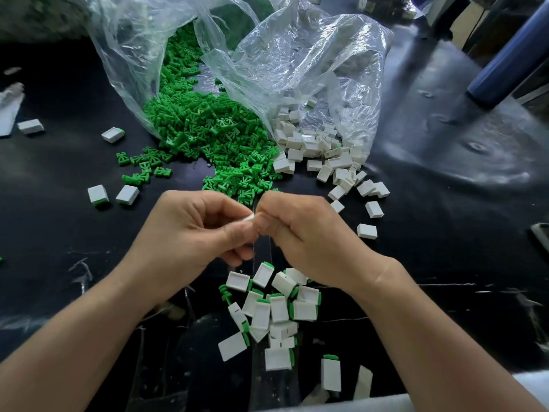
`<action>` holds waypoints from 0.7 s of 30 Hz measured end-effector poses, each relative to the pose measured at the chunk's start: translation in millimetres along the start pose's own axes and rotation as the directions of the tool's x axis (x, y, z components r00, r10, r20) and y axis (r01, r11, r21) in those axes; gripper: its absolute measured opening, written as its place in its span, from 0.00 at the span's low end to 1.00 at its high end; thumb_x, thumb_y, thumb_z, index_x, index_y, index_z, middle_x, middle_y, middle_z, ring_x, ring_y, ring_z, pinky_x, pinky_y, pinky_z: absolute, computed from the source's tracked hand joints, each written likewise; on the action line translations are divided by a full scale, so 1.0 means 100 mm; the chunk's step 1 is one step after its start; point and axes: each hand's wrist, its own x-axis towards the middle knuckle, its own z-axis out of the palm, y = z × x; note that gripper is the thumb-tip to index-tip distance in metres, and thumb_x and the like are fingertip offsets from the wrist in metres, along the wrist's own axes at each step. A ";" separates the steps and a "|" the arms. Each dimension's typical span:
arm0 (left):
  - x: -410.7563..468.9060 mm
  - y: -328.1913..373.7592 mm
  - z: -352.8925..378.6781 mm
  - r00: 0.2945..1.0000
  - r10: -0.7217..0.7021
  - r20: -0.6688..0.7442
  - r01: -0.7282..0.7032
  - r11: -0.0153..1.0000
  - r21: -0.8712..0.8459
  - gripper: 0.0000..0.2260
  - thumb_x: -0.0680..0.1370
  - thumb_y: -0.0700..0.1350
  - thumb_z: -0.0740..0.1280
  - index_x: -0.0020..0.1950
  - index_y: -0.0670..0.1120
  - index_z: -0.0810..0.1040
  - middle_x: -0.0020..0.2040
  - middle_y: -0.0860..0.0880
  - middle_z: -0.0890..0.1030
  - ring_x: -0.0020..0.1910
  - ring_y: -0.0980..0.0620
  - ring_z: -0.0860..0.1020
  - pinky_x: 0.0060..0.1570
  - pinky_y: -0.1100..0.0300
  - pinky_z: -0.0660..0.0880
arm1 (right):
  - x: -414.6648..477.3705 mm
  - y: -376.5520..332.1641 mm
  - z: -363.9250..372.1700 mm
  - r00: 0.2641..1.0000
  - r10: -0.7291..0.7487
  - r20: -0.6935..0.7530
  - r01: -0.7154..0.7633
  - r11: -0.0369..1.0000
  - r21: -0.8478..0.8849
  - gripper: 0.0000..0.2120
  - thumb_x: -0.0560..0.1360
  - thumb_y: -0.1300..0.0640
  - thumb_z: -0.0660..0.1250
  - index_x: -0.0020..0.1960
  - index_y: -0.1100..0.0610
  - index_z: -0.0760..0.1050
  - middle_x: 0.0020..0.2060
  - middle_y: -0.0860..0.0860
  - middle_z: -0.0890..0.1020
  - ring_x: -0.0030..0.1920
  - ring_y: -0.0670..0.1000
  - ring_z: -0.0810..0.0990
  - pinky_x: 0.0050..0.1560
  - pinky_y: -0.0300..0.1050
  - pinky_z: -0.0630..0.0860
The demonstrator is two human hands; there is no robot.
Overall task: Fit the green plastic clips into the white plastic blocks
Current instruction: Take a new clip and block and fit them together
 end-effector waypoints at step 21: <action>0.01 0.00 0.05 0.995 0.072 0.072 -0.050 0.962 -0.269 0.06 0.70 0.34 0.65 0.44 0.33 0.79 0.29 0.35 0.78 0.26 0.39 0.78 0.30 0.56 0.77 | 0.03 -0.10 0.14 0.892 0.293 0.344 -0.446 0.453 0.772 0.22 0.77 0.44 0.52 0.47 0.63 0.72 0.26 0.47 0.70 0.28 0.45 0.66 0.31 0.39 0.65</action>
